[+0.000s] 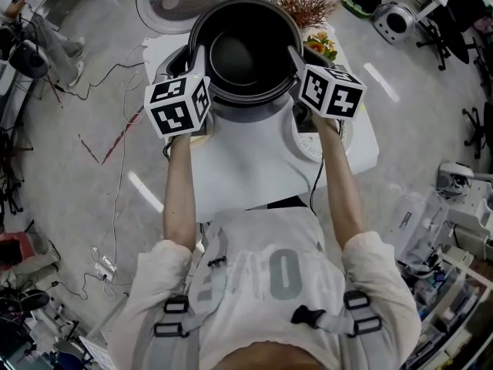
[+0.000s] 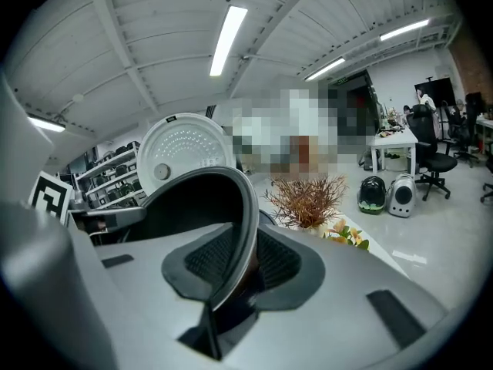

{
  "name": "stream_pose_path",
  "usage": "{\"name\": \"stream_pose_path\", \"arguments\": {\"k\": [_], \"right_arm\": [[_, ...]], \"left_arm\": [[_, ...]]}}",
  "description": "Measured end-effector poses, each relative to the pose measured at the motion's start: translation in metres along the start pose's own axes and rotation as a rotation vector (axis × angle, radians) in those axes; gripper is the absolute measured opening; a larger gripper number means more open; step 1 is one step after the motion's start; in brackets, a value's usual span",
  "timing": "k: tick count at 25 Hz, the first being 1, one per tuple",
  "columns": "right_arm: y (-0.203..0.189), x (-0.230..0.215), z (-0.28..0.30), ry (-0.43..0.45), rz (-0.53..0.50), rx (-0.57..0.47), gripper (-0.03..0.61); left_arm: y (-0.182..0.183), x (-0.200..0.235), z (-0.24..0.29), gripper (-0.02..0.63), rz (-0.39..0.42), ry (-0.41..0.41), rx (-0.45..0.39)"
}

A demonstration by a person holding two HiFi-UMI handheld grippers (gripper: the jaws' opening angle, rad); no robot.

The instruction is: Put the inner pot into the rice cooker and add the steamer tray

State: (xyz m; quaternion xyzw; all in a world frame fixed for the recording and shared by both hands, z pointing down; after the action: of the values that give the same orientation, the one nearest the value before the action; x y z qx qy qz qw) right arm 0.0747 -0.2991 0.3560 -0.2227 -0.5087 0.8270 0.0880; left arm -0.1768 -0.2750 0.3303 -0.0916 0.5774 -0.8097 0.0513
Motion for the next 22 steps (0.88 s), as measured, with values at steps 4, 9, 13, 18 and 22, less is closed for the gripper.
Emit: {"name": "stream_pose_path", "arguments": {"k": [4,9,13,18,22], "right_arm": [[-0.006,-0.001,0.009,-0.004,-0.021,0.027,0.106],[-0.007,-0.001,0.012,-0.017,-0.075,0.049,0.112],[-0.013,0.004,0.018,-0.032,-0.116,0.072,0.115],[-0.015,0.004,0.023,-0.043,-0.177,0.087,0.127],[-0.015,0.005,0.025,-0.046,-0.225,0.093,0.130]], "left_arm": [[-0.007,0.004,0.006,0.077,0.010,0.009,0.017],[-0.012,0.004,0.010,0.083,0.039,0.021,0.040],[-0.026,0.011,0.013,0.087,0.040,0.030,0.071],[-0.034,0.014,0.021,0.092,0.048,0.035,0.104],[-0.042,0.016,0.027,0.094,0.029,0.036,0.124]]}}
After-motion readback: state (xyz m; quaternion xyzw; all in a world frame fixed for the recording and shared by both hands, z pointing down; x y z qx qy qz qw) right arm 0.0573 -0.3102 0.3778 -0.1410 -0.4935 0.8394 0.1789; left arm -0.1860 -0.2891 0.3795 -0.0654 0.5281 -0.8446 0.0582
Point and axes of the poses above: the fingertips, and each gripper's own axes: z forward along the fingers, x to its left, y out of its top, the point moved 7 cm from there along -z, backward along the fingers, and after that the axes turned 2 degrees about -z, right-handed, at the moved point
